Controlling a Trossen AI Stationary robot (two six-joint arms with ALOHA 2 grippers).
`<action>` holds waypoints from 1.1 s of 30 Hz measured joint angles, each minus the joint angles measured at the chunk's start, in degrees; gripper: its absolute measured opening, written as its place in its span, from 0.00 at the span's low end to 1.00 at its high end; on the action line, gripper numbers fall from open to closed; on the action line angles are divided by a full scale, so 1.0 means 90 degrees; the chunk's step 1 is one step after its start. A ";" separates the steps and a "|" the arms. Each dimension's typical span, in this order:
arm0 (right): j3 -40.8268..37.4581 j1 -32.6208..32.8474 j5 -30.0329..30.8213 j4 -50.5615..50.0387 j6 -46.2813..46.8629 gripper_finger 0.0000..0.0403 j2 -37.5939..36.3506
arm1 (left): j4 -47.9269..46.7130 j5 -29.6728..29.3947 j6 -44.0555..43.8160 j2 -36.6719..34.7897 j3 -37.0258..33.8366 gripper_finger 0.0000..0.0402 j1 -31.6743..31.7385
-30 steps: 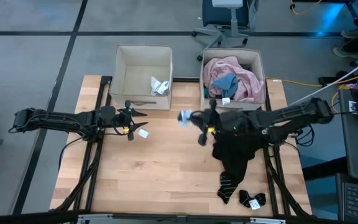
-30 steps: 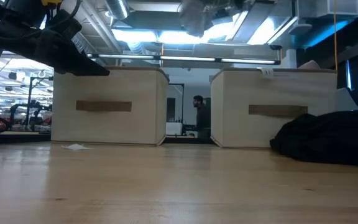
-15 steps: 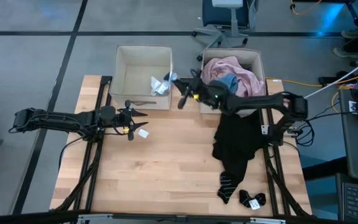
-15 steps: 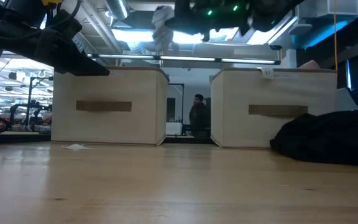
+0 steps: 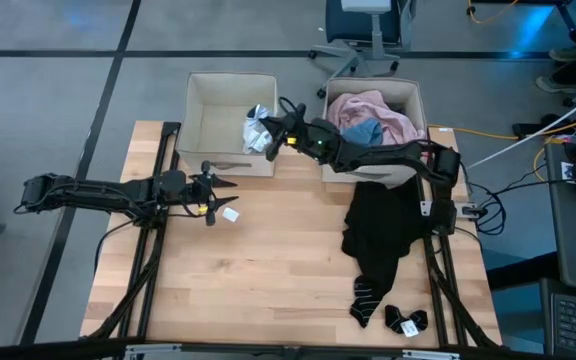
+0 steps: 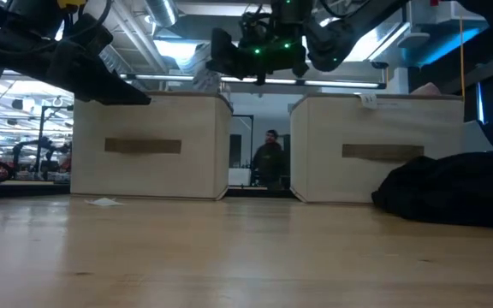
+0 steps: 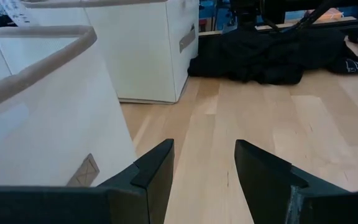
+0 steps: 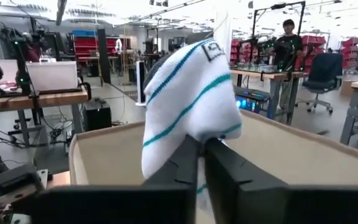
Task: Sort clothes
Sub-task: Put the white stripe sock into the left laundry organizer, then put the left black stripe sock into the left laundry organizer
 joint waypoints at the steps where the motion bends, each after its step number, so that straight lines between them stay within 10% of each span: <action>1: 0.0050 0.0007 -0.0002 -0.0034 0.0002 0.10 0.0029 | 0.0000 0.0000 0.0000 0.0002 0.0002 0.40 0.0000; 14: 0.1013 0.0119 0.0111 -0.3852 -0.0062 0.60 -0.0269 | 0.0002 0.0000 0.0000 0.0000 0.0000 0.40 0.0000; 23: 0.1830 0.1227 0.0225 -0.7710 0.0191 0.62 -0.1157 | -0.0012 0.0002 0.0024 0.0000 0.0000 0.40 0.0000; 33: 0.1654 0.3622 0.0607 -1.1169 0.4079 0.60 -0.1412 | -0.0078 0.0000 -0.0021 0.0000 0.0000 0.40 0.0000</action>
